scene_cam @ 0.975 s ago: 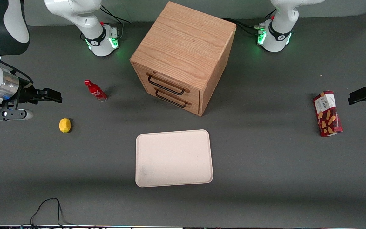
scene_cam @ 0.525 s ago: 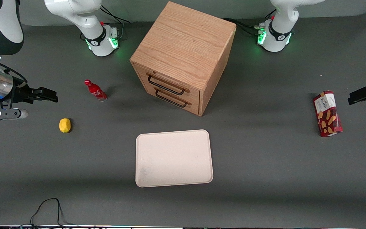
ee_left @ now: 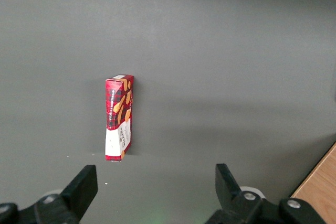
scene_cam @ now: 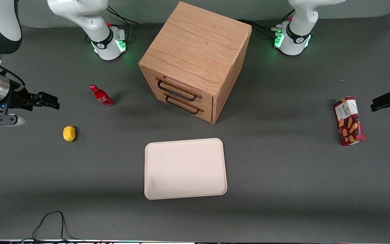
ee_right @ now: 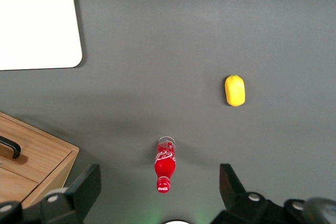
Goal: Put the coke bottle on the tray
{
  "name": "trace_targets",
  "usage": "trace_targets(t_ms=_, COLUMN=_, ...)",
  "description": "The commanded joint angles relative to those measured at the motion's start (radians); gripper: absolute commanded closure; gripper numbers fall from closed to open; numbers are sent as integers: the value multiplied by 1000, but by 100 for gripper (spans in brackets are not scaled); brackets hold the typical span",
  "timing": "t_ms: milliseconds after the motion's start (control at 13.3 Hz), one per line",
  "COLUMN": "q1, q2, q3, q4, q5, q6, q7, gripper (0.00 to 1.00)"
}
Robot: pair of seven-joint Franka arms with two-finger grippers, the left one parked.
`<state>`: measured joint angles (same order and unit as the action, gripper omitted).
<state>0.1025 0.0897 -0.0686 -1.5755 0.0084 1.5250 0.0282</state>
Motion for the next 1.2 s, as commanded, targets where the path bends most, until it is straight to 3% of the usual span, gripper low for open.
trace_targets(t_ms=0, q1=9, q2=18, q3=-8, q4=29, q5=2, q6=-22, q7=33, gripper=0)
trace_targets(t_ms=825, q1=32, q2=16, q3=-5, q4=49, q5=12, q6=-55, q7=45, gripper=0)
trace_targets(t_ms=1125, q1=45, q2=-40, q3=43, q4=16, q5=19, q6=-167, q7=144, gripper=0)
